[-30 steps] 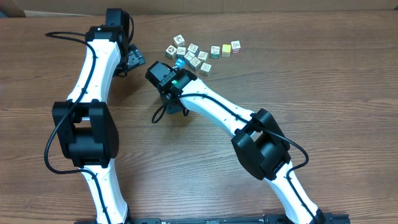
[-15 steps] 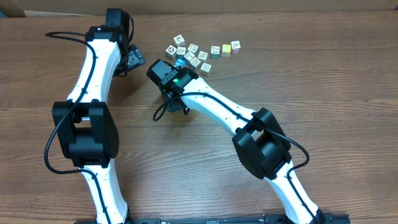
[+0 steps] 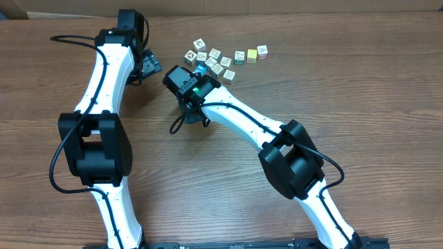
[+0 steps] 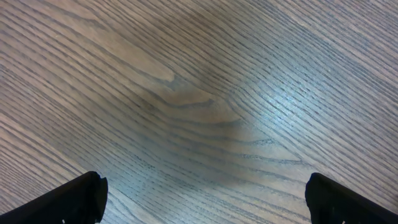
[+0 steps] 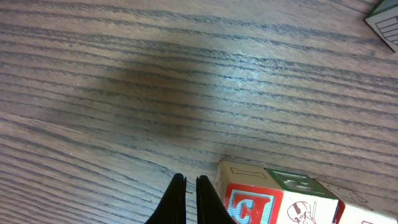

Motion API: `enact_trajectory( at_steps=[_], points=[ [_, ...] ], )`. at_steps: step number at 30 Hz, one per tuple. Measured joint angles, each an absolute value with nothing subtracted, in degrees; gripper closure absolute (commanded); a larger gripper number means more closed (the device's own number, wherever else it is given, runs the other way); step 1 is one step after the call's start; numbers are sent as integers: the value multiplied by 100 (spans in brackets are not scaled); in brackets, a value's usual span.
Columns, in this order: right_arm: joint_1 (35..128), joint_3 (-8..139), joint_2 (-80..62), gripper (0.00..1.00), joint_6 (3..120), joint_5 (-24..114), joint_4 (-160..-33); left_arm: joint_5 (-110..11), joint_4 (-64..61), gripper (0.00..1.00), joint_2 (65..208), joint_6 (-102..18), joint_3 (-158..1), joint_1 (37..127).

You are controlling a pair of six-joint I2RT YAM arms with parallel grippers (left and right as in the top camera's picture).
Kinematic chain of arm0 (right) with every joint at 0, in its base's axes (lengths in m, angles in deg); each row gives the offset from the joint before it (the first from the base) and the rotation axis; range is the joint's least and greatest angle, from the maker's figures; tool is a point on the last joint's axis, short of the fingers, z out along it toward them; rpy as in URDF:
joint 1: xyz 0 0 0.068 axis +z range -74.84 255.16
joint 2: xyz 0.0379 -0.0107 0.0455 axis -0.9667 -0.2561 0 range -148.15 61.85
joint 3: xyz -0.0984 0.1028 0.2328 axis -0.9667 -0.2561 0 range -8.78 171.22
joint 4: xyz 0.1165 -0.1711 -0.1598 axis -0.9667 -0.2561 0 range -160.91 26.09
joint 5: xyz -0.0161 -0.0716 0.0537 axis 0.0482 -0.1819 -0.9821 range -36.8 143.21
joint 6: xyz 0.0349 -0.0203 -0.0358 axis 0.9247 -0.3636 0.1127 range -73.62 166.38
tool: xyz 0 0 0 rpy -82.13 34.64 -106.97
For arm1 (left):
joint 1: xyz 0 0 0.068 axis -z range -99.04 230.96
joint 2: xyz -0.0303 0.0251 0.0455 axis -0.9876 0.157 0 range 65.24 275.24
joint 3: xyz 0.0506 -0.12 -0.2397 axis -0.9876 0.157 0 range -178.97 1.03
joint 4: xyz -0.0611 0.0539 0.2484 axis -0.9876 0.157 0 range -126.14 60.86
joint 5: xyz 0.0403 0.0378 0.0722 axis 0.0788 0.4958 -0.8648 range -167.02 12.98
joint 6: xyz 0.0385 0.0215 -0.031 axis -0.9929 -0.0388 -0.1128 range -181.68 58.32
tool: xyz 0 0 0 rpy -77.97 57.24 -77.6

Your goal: Form a horizontal line

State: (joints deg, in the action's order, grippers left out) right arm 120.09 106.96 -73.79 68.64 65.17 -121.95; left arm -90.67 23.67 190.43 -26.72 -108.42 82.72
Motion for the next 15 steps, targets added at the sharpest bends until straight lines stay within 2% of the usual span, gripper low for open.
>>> enact_trajectory(
  at_steps=[15],
  points=[
    [12009,10696,-7473,96,6866,6519,-12263,-9069,2367,0,19043,-2672,-10842,8272]
  ],
)
